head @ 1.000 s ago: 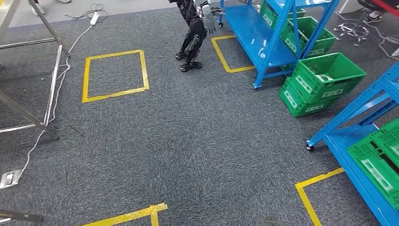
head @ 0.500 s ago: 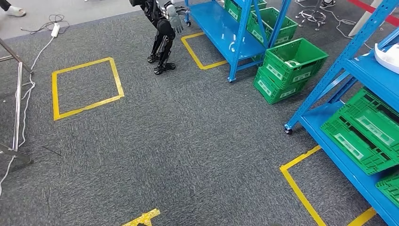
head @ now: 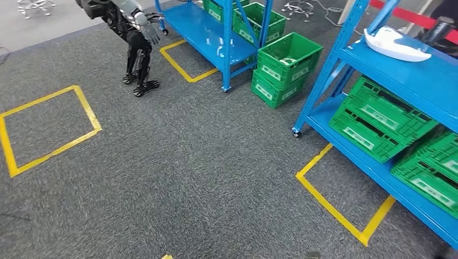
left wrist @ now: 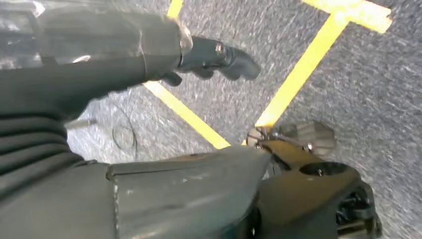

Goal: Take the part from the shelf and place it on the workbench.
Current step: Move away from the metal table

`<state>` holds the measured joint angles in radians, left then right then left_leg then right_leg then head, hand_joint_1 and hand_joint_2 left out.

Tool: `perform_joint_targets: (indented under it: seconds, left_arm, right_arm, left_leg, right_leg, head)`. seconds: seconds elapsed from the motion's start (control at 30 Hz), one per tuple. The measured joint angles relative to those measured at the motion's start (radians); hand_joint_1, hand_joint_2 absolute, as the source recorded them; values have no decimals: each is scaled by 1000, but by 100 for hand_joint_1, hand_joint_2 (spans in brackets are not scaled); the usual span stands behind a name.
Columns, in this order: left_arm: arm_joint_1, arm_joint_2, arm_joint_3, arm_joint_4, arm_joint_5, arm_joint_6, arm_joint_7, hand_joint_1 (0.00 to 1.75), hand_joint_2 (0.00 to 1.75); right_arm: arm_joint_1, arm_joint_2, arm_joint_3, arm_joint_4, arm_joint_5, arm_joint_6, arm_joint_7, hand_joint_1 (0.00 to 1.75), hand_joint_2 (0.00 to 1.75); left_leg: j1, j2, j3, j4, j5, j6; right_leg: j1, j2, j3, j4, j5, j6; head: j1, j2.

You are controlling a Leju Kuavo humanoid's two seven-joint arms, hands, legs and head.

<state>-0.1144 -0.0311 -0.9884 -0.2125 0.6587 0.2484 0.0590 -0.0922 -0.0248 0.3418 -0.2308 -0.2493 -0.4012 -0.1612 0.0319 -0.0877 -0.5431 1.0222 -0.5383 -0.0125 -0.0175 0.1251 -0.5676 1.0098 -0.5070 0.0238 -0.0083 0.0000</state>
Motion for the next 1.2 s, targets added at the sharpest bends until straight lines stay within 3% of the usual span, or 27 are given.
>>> perform_joint_targets:
  seconds: [0.07,0.1,0.13,0.2,0.23,0.3,0.37,0.43,0.47,0.5,0.53,0.57,0.63,0.7,0.73,0.8,0.87,0.93,1.0,1.03,1.07,1.13,1.2]
  left_arm:
    - [0,0,0,0,-1,0,-2,0,175]
    - [1,1,0,0,-1,0,-2,0,175]
    - [2,1,0,1,-1,0,-2,0,175]
    - [3,1,0,1,-2,0,-3,0,175]
    - [1,0,0,1,-2,0,-3,0,175]
    - [-3,-1,0,1,-2,-1,-4,0,175]
    - [-7,-5,0,1,-2,-3,-4,0,175]
    - [-9,-10,0,1,-2,-5,-3,0,175]
    - [-10,-11,0,1,-2,-6,-2,0,175]
    - [-11,-13,0,1,-2,-6,0,0,175]
    - [-12,-13,0,1,-2,-6,2,0,175]
    - [-12,-13,0,1,-2,-6,5,0,175]
    - [-11,-12,0,1,-1,-5,9,0,175]
    - [-11,-9,0,2,0,-4,12,0,175]
    - [-12,-8,0,2,0,-3,13,0,175]
    - [-13,-7,0,2,0,-2,15,0,175]
    - [-13,-7,0,3,0,0,17,0,175]
    - [-12,-8,0,4,-1,2,18,0,175]
    - [-12,-8,0,5,-1,3,17,0,175]
    - [-12,-8,0,5,-1,4,16,0,175]
    - [-12,-8,0,6,-1,4,14,0,175]
    - [-10,-8,0,8,-1,4,9,0,175]
    - [-8,-8,0,8,0,4,7,0,175]
  right_arm:
    - [-1,1,0,0,-1,4,-1,0,0]
    - [-4,2,0,0,-1,5,-1,0,0]
    - [-6,1,0,0,-1,6,-1,0,0]
    - [-6,1,0,0,-2,10,-2,0,0]
    - [-2,0,0,1,-4,12,-2,0,0]
    - [5,-2,0,2,-8,15,-2,0,0]
    - [5,-7,0,3,-12,21,-2,0,0]
    - [3,-11,0,4,-14,25,-2,0,0]
    - [3,-13,0,4,-14,26,-2,0,0]
    - [5,-14,-1,5,-15,27,-2,0,0]
    - [6,-14,-1,6,-15,28,-1,0,0]
    - [5,-14,-1,7,-15,29,0,0,0]
    - [0,-13,-1,9,-16,32,4,0,0]
    - [-2,-12,-1,9,-16,35,7,0,0]
    - [-1,-12,-1,9,-15,37,8,0,0]
    - [0,-11,-1,10,-15,38,10,0,0]
    - [0,-11,-1,10,-15,39,9,0,0]
    - [-2,-12,-1,11,-15,40,5,0,0]
    - [-3,-12,-1,11,-14,42,0,0,0]
    - [-2,-11,-1,11,-13,43,-2,0,0]
    - [-2,-11,-1,11,-12,44,-3,0,0]
    - [-7,-11,-1,11,-10,45,-4,0,0]
    - [-10,-12,-1,11,-9,46,-5,0,0]
  left_leg:
    - [-2,41,6,-8,2,15]
    - [-6,64,8,-9,0,20]
    - [-11,87,8,-10,-2,25]
    - [-19,128,8,-9,-6,29]
    - [-22,142,10,-9,-8,30]
    - [-26,164,16,-10,-13,29]
    - [-31,182,21,-9,-19,25]
    - [-32,197,22,-10,-22,18]
    - [-32,205,25,-12,-22,13]
    - [-31,205,29,-12,-26,8]
    - [-31,183,29,-4,-36,3]
    - [-31,152,21,23,-54,-1]
    - [-30,90,-30,134,-111,-6]
    - [-29,81,-91,243,-145,-10]
    - [-28,82,-103,254,-135,-10]
    - [-24,68,-73,167,-60,-12]
    - [-15,13,-23,51,-5,-11]
    - [-12,-23,-4,8,-4,-4]
    - [-13,1,2,-1,-6,8]
    - [-12,17,7,-5,-6,13]
    - [-12,35,11,-9,-6,19]
    - [-15,76,18,-12,-11,29]
    - [-21,116,22,-12,-18,34]
  right_leg:
    - [3,-56,-26,50,-32,7]
    - [5,-92,-54,107,-63,9]
    - [5,-111,-88,176,-97,11]
    - [5,-121,-137,278,-130,12]
    - [6,-123,-136,278,-118,9]
    - [12,-139,-79,172,-50,-6]
    - [27,-183,-13,46,-8,-30]
    - [39,-204,6,4,-9,-42]
    - [39,-196,6,-2,-8,-44]
    - [36,-187,11,-10,-4,-46]
    - [32,-178,18,-20,0,-49]
    - [26,-169,25,-30,5,-51]
    - [21,-148,32,-38,9,-55]
    - [20,-121,33,-36,7,-55]
    - [20,-108,33,-34,6,-54]
    - [17,-79,36,-27,0,-48]
    - [14,-52,33,-15,-9,-37]
    - [11,-27,22,-7,-11,-25]
    - [7,-1,14,-5,-9,-15]
    - [8,-8,9,2,-14,-11]
    - [8,-29,-2,25,-27,-6]
    - [10,-92,-58,135,-79,3]
    - [9,-118,-126,260,-121,8]
  head:
    - [15,0]
    - [26,0]
    - [35,0]
    - [42,0]
    - [43,0]
    - [48,0]
    - [50,0]
    - [50,0]
    - [52,0]
    - [54,0]
    - [54,0]
    - [52,0]
    - [38,0]
    - [21,0]
    - [16,0]
    - [7,0]
    - [0,0]
    - [-1,0]
    - [3,0]
    - [7,0]
    - [13,0]
    - [30,0]
    - [42,0]
